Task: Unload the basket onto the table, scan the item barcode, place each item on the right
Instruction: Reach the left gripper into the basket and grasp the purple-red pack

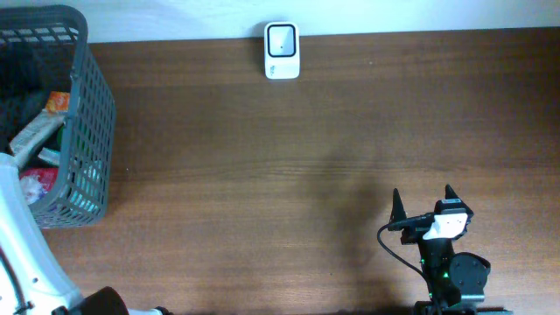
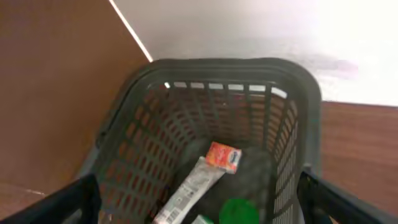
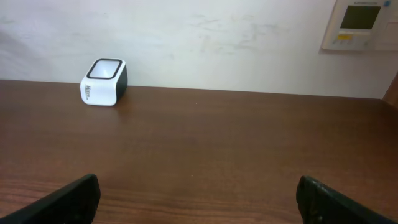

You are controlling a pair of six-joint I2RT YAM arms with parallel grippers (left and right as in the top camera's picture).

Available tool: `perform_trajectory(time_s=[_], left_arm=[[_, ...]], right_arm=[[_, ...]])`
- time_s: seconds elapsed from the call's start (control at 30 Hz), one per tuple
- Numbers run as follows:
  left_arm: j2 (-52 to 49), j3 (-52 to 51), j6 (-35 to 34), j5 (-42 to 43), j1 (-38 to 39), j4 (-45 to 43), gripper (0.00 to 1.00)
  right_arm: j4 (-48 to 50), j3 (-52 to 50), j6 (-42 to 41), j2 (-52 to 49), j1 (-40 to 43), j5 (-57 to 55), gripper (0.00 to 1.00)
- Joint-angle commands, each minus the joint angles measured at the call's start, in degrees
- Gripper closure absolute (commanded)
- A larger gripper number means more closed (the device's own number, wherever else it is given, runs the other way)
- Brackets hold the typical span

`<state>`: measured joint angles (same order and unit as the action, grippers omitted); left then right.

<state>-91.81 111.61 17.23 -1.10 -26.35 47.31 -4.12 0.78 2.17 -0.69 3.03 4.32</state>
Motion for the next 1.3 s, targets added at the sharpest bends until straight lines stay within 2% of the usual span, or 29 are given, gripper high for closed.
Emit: perform_trajectory(time_s=[0.0, 0.13, 0.2, 0.3, 0.4, 0.5, 0.6, 0.67, 0.7, 0.8, 0.83, 0.9, 0.97, 1.17, 1.27], left_arm=[[-1.3, 1.9, 1.1, -0.5, -2.7, 0.9, 0.01], [-4.8, 1.9, 1.0, 1.2, -8.0, 6.6, 0.01], [-4.9, 1.9, 1.1, 1.7, -8.0, 8.0, 0.01], [-7.0, 0.4, 1.1, -2.4, -8.0, 9.7, 0.01], [-8.3, -2.2, 1.1, -1.8, -8.0, 12.4, 0.01], [-8.4, -3.1, 1.1, -2.2, -8.1, 11.9, 0.01], [-8.5, -10.8, 1.2, -3.3, -9.0, 10.1, 0.01], [-8.5, -15.7, 6.3, -3.8, -9.1, 9.2, 0.01], [-8.5, -19.0, 9.2, -5.5, -9.1, 8.7, 0.04], [-8.5, -26.0, 10.1, -12.0, -9.1, 4.6, 0.14], [-8.5, -27.2, 10.1, -12.2, -9.1, 3.7, 0.14], [-8.6, -27.5, 10.1, -12.3, -9.1, 2.8, 0.09], [-8.6, -27.7, 11.8, -12.2, -9.1, 2.8, 0.16], [-8.6, -32.3, 12.7, -12.2, -9.2, -0.6, 0.13], [-8.6, -34.2, 14.6, -12.3, -9.2, -3.1, 0.16]], right_arm=[[-0.1, -0.5, 0.2, 0.3, 0.4, -0.1, 0.01], [-0.1, -0.5, 0.2, 0.3, 0.4, -0.1, 0.01], [-0.1, -0.5, 0.2, 0.3, 0.4, -0.1, 0.01], [-0.1, -0.5, 0.2, 0.3, 0.4, -0.1, 0.01], [-0.1, -0.5, 0.2, 0.3, 0.4, -0.1, 0.01], [-0.1, -0.5, 0.2, 0.3, 0.4, -0.1, 0.01], [-0.1, -0.5, 0.2, 0.3, 0.4, -0.1, 0.01], [-0.1, -0.5, 0.2, 0.3, 0.4, -0.1, 0.01], [-0.1, -0.5, 0.2, 0.3, 0.4, -0.1, 0.01], [-0.1, -0.5, 0.2, 0.3, 0.4, -0.1, 0.01], [-0.1, -0.5, 0.2, 0.3, 0.4, -0.1, 0.01], [-0.1, -0.5, 0.2, 0.3, 0.4, -0.1, 0.01], [-0.1, -0.5, 0.2, 0.3, 0.4, -0.1, 0.01], [-0.1, -0.5, 0.2, 0.3, 0.4, -0.1, 0.01], [-0.1, -0.5, 0.2, 0.3, 0.4, -0.1, 0.01]])
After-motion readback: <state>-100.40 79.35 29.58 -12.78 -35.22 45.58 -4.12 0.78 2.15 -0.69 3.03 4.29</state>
